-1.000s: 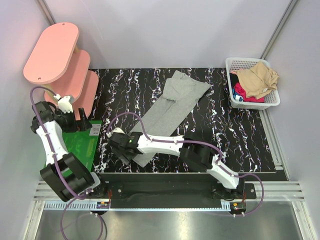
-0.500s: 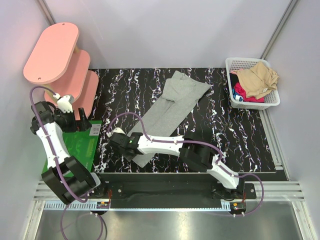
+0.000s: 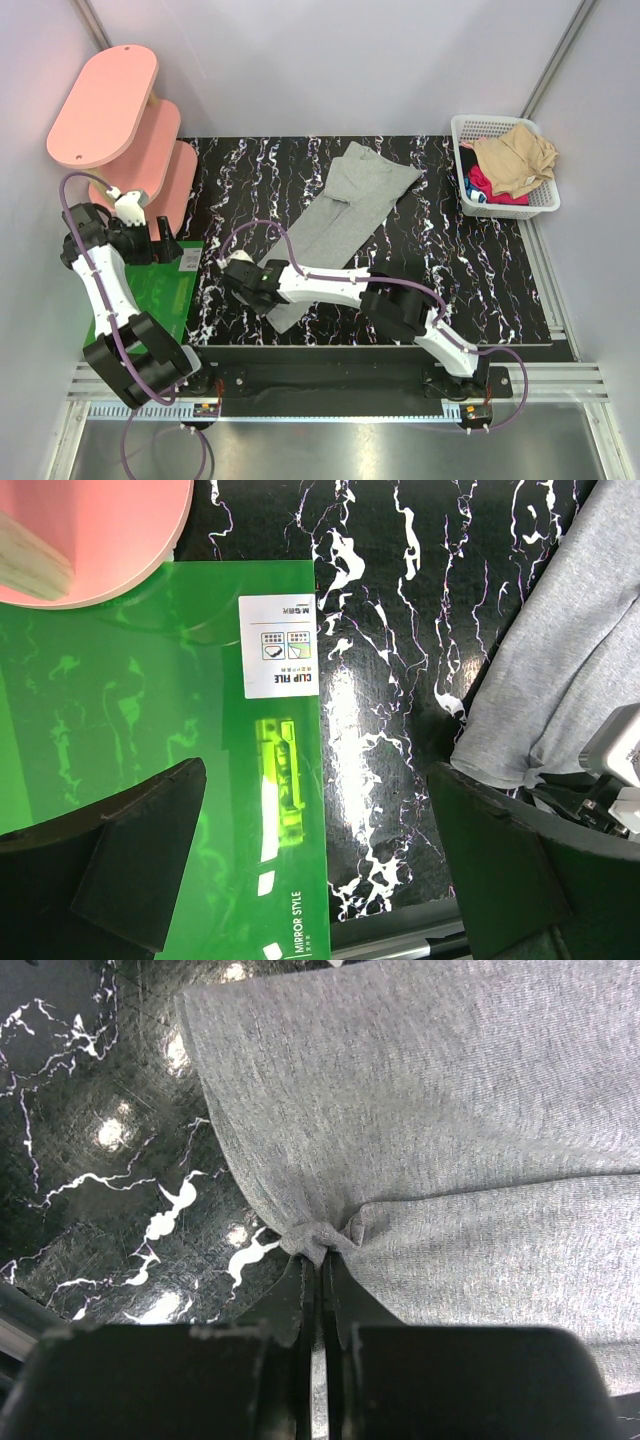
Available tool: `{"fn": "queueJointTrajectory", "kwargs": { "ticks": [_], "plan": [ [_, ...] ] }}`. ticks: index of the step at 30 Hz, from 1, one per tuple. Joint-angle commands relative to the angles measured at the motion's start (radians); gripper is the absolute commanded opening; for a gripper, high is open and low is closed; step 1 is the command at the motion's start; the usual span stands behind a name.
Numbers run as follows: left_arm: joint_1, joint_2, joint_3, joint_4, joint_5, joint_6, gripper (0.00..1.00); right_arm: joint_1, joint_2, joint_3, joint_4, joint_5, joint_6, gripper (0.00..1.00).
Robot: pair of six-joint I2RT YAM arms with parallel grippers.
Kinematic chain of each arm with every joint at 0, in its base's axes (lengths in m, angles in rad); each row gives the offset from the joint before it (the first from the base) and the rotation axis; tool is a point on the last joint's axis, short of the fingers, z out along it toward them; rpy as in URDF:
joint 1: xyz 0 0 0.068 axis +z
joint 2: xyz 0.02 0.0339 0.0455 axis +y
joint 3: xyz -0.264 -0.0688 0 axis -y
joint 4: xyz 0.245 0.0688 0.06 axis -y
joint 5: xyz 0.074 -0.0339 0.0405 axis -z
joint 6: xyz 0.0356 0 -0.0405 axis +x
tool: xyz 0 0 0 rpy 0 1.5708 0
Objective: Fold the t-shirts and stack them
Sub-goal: Grab the bottom of the folded rectangular tshirt with right arm
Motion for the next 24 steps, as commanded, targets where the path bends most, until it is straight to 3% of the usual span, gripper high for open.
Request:
{"fn": "queueJointTrajectory", "kwargs": {
  "ticks": [1, 14, 24],
  "plan": [
    [0.008, -0.007, 0.033, 0.019, 0.033, 0.014, 0.99, 0.041, -0.007, -0.002, -0.123, -0.072, -0.021, 0.00],
    [0.011, -0.001, 0.056, 0.014, 0.061, -0.002, 0.99, 0.121, -0.191, 0.095, -0.208, -0.181, 0.001, 0.00],
    [0.010, 0.010, 0.061, 0.008, 0.062, 0.001, 0.99, -0.042, -0.362, -0.054, -0.169, -0.181, -0.017, 0.00]
  ]
}}
